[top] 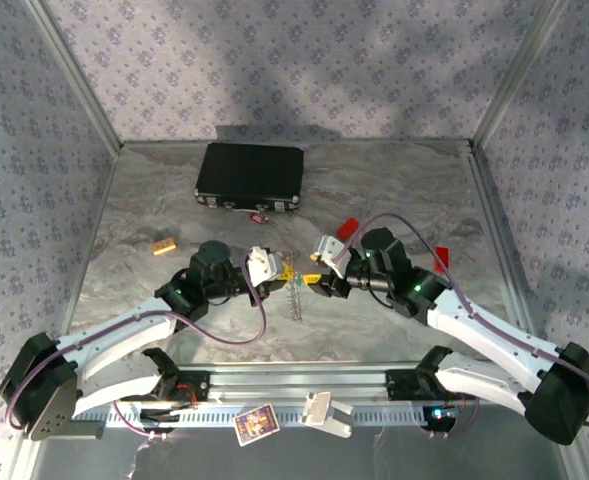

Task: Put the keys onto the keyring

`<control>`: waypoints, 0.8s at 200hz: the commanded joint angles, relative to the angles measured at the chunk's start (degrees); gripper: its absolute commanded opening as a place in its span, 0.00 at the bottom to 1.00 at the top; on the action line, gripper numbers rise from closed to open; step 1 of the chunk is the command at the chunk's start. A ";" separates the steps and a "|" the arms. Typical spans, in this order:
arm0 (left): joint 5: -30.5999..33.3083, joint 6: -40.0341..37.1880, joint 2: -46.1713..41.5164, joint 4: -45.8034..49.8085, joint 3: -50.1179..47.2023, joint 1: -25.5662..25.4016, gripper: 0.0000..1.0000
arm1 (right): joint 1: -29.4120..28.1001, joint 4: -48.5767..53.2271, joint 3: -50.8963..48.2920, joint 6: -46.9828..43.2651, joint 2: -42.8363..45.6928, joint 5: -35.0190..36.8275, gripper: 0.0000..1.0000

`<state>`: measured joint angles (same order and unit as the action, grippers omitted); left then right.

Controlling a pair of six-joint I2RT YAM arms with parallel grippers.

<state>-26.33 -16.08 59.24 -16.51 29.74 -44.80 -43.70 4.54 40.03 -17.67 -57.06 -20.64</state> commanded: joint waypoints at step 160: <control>4.20 -0.29 -2.03 -1.56 0.59 -0.53 0.00 | -1.59 24.72 20.23 32.48 -11.55 -0.05 0.32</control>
<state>-21.37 -16.05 58.48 -16.49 29.69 -44.80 -44.69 25.17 57.63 13.56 -67.09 -18.33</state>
